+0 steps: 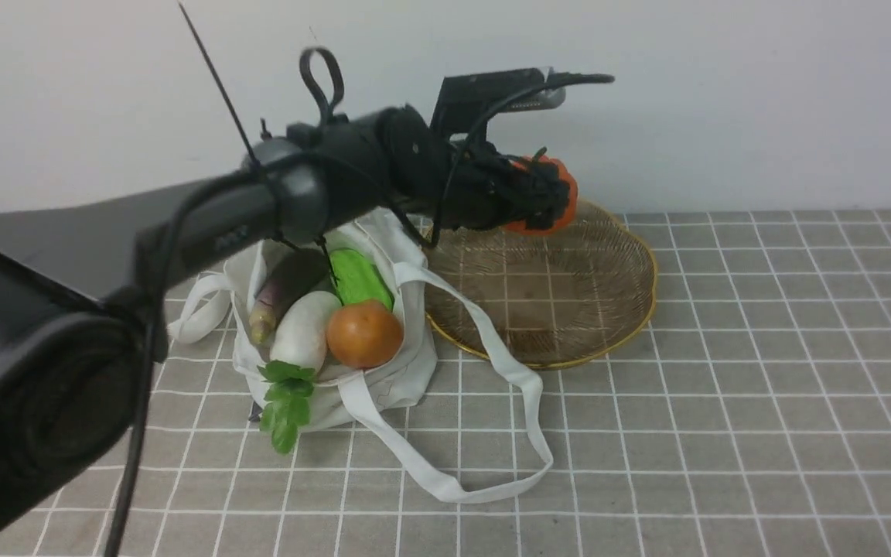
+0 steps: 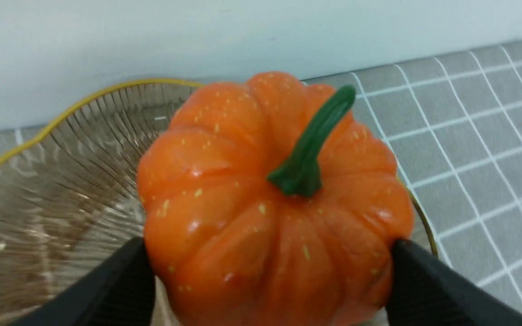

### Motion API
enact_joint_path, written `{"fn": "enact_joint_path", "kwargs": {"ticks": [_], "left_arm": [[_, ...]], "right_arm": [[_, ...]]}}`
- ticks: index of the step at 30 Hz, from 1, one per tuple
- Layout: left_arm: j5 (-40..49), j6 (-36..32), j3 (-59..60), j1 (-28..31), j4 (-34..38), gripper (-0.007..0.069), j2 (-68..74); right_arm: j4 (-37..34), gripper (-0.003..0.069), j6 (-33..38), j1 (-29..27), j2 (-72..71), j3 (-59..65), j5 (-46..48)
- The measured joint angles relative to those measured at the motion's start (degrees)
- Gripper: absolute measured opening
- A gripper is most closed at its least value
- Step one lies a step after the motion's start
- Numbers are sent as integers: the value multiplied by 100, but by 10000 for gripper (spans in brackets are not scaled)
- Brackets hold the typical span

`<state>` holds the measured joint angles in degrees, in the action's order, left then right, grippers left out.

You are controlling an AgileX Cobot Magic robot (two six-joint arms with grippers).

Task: Take vegetables from bag on grey coffee tablecloth place on plate.
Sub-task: 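Move the orange pumpkin from the bag onto the plate with the left gripper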

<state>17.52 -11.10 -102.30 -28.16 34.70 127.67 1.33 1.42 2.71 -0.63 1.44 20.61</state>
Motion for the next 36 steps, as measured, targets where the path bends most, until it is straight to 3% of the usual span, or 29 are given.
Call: {"fn": "enact_joint_path", "kwargs": {"ticks": [6,12,25,28,29,30,33,36], "left_arm": [[-121,-22,0,0,681,607,295],[-127,-345,0,0,757,682,317],[432,-909,0,89,710,671,62],[1048,-1216,0,184,289,526,-529],[1092,-1217,0,183,258,513,-573],[1408,-1235,0,235,10,404,-890],[2215,-1235,0,293,-490,171,-1678],[3198,-1235,0,317,-1025,29,-2556]], "right_arm": [[0,-15,0,0,0,0,0],[0,-15,0,0,0,0,0],[0,-15,-27,0,0,0,0],[0,-15,-39,0,0,0,0],[0,-15,-39,0,0,0,0],[0,-15,-39,0,0,0,0],[0,-15,-39,0,0,0,0],[0,-15,-39,0,0,0,0]]}}
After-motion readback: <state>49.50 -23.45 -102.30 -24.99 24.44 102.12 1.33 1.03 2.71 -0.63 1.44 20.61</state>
